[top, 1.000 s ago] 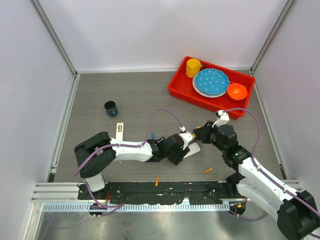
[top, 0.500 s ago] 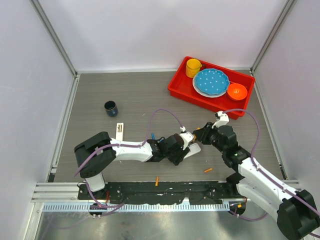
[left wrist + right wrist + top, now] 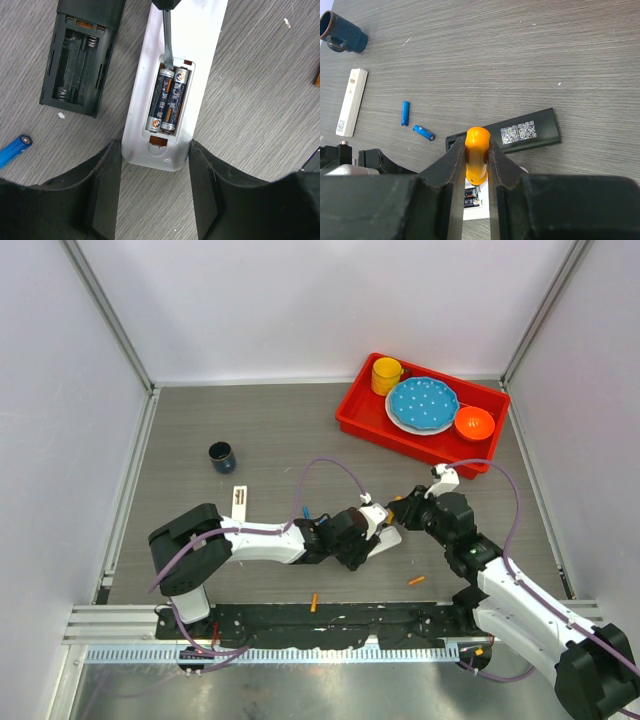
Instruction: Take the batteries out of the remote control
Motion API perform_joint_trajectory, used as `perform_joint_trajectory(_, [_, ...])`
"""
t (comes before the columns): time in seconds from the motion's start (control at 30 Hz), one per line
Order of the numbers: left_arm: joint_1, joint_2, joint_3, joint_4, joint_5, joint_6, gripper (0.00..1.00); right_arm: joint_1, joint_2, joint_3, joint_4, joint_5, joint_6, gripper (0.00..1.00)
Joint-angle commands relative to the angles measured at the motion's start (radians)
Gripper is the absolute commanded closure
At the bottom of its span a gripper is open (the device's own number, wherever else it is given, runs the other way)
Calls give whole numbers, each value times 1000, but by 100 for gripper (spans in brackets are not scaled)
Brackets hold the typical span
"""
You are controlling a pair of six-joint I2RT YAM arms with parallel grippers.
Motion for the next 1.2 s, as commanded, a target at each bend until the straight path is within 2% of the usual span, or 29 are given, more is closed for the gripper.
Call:
perform_joint_trajectory(0.0, [-6,28,4,-23,52,-23,100,-2,3,3,11,26,-37,99])
perform_joint_trajectory(0.2, [-6,28,1,-23,53,-24,100,-3,9,3,23,23,-32,99])
perform_joint_trajectory(0.67, [-6,45,13,-26,61,-23,100,-2,0,-9,129,-142,95,99])
perform_joint_trajectory(0.93, [-6,46,12,-23,61,-29,100,-3,48,-9,210,-244,182,99])
perform_joint_trajectory(1.17, [-6,46,4,-13,55,-38,100,-3,45,-5,195,-258,219,99])
